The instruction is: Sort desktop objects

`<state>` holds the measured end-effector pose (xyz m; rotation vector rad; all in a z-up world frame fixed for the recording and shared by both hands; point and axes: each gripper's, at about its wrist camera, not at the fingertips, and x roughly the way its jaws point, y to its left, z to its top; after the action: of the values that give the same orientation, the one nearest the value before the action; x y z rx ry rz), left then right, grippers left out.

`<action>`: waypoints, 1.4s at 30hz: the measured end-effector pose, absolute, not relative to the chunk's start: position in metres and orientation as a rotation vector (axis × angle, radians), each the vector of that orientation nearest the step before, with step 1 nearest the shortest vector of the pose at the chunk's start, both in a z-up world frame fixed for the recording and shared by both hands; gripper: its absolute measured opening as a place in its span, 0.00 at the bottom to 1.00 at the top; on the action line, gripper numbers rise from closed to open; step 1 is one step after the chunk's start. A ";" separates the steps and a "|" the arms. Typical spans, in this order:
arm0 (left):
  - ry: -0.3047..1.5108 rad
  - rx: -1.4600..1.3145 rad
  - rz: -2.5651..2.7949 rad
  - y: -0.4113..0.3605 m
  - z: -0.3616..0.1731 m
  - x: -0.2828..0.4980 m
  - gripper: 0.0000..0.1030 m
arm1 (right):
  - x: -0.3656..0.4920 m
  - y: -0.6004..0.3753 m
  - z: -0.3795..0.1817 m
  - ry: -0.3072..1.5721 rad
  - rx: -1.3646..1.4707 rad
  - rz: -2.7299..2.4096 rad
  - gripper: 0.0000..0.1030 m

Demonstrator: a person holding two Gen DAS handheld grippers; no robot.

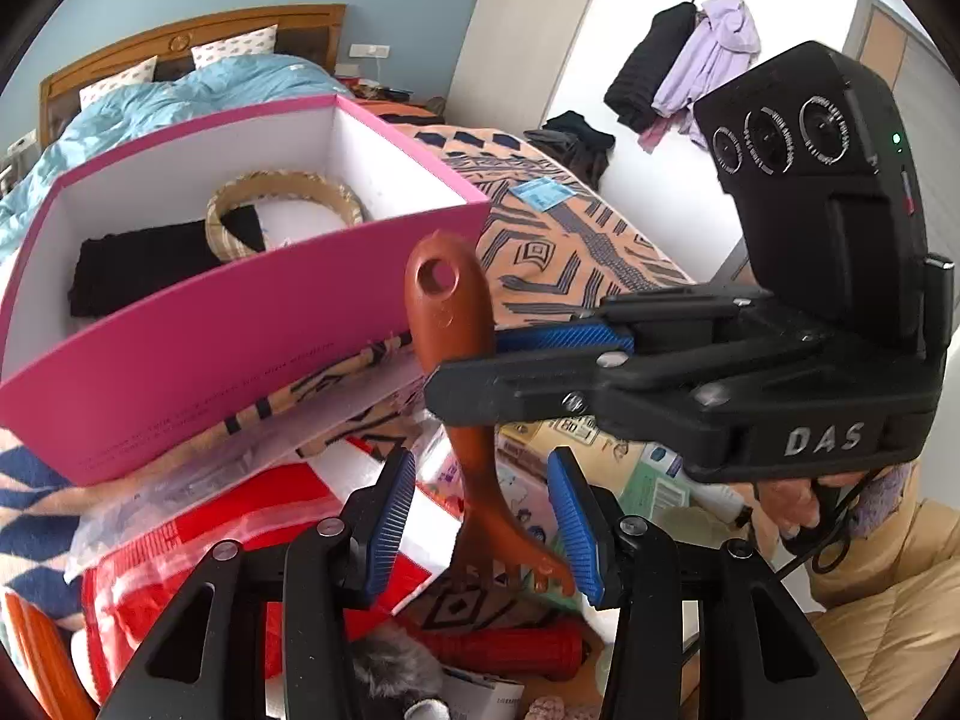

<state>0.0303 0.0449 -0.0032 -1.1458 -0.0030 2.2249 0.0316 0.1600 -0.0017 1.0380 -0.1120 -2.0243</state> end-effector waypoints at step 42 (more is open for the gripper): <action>-0.042 -1.090 2.282 0.046 0.045 -0.026 0.23 | -0.026 0.161 0.062 -0.146 0.878 -2.062 0.17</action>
<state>-0.0260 0.0461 0.0448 -1.0900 -0.0417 2.2823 -0.0255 0.1614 0.0617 0.8778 -0.1465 -2.0622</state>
